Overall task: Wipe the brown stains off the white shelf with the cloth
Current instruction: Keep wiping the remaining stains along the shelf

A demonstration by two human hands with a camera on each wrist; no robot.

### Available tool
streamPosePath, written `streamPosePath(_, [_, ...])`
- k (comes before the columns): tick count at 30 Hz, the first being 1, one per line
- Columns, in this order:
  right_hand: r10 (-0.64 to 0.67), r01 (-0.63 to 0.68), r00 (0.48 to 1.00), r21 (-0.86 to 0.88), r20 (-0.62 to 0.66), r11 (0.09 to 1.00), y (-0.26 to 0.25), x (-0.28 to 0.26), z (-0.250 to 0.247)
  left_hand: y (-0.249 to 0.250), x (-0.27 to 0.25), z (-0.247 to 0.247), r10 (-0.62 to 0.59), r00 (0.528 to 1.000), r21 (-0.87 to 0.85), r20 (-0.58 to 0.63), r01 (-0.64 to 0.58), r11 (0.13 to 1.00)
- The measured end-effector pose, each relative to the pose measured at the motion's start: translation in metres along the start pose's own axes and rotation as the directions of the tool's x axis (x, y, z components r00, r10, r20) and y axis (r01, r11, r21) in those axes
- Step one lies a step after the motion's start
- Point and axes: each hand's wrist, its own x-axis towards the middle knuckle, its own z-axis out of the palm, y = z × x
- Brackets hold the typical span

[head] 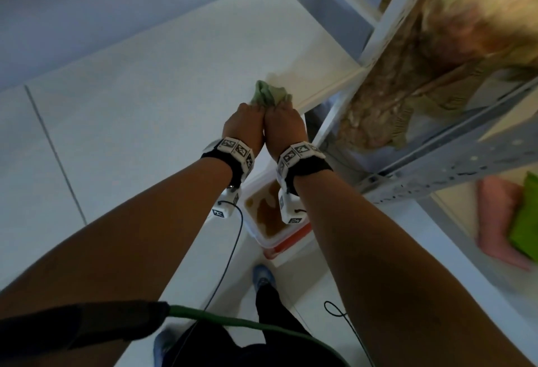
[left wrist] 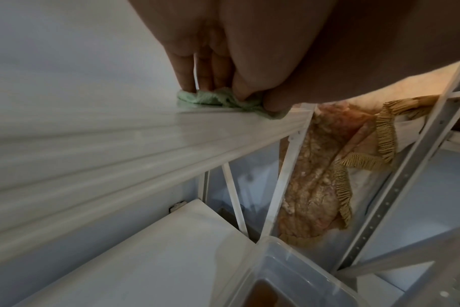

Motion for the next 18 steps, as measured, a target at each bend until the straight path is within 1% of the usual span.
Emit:
streamPosePath(2, [0.002, -0.002, 1.000, -0.004, 0.007, 1.000, -0.009, -0.002, -0.003, -0.005, -0.008, -0.005, -0.004, 1.000, -0.034, 0.005, 0.004, 0.999])
streamPosePath(6, [-0.026, 0.027, 0.999, -0.018, 0.043, 0.999, -0.038, -0.010, -0.005, -0.026, -0.031, -0.008, -0.051, 0.998, -0.088, -0.026, 0.049, 0.995])
streamPosePath(11, [-0.096, 0.098, 0.992, -0.017, 0.080, 0.995, -0.100, -0.020, -0.002, -0.081, -0.069, -0.013, -0.089, 0.994, -0.103, -0.056, 0.083, 0.991])
streamPosePath(14, [-0.159, 0.159, 0.983, 0.003, 0.089, 0.987, -0.158, -0.027, 0.000, -0.130, -0.106, -0.024, -0.156, 0.986, -0.097, -0.059, 0.150, 0.984])
streamPosePath(16, [-0.199, 0.200, 0.972, 0.000, 0.123, 0.980, -0.193, -0.029, 0.001, -0.159, -0.126, -0.032, -0.201, 0.977, -0.121, -0.071, 0.191, 0.974])
streamPosePath(18, [-0.272, 0.272, 0.952, 0.017, 0.144, 0.962, -0.249, -0.036, 0.008, -0.207, -0.161, -0.038, -0.262, 0.963, -0.141, -0.061, 0.251, 0.958])
